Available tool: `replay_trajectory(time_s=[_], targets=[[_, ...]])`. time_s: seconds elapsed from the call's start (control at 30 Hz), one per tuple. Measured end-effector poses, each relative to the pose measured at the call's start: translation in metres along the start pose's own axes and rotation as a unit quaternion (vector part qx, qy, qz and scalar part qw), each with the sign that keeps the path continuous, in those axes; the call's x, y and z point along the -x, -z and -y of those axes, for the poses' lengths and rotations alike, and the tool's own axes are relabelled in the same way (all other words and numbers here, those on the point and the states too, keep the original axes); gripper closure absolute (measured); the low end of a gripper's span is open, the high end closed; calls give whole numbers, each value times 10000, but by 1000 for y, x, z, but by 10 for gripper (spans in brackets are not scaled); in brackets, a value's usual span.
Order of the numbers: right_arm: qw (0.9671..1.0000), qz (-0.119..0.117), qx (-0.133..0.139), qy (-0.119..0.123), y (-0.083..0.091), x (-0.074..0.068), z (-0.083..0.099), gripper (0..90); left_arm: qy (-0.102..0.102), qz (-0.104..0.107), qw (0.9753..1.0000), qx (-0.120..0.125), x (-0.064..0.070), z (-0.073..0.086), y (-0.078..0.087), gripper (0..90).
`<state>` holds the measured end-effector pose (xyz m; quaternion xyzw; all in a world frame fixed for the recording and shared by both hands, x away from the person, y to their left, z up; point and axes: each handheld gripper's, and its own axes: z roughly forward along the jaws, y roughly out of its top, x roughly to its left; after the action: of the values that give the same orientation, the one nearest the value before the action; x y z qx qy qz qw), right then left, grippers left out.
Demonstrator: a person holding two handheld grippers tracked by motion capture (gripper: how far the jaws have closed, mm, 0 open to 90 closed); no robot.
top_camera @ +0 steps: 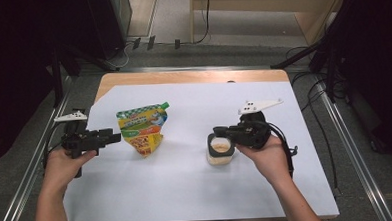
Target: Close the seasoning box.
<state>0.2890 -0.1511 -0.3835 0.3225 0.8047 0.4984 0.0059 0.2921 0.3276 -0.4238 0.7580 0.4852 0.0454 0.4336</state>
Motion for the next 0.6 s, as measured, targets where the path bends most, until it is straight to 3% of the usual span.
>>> replay_trajectory(time_s=[0.37, 0.6], targets=[[9995, 233, 136, -140, 29, 21, -3, 900, -43, -57, 10000, -65, 0, 0, -6, 453], [9976, 627, 227, -188, 49, 34, 0, 900, -36, -28, 9999, -95, 1, 1, -8, 443]])
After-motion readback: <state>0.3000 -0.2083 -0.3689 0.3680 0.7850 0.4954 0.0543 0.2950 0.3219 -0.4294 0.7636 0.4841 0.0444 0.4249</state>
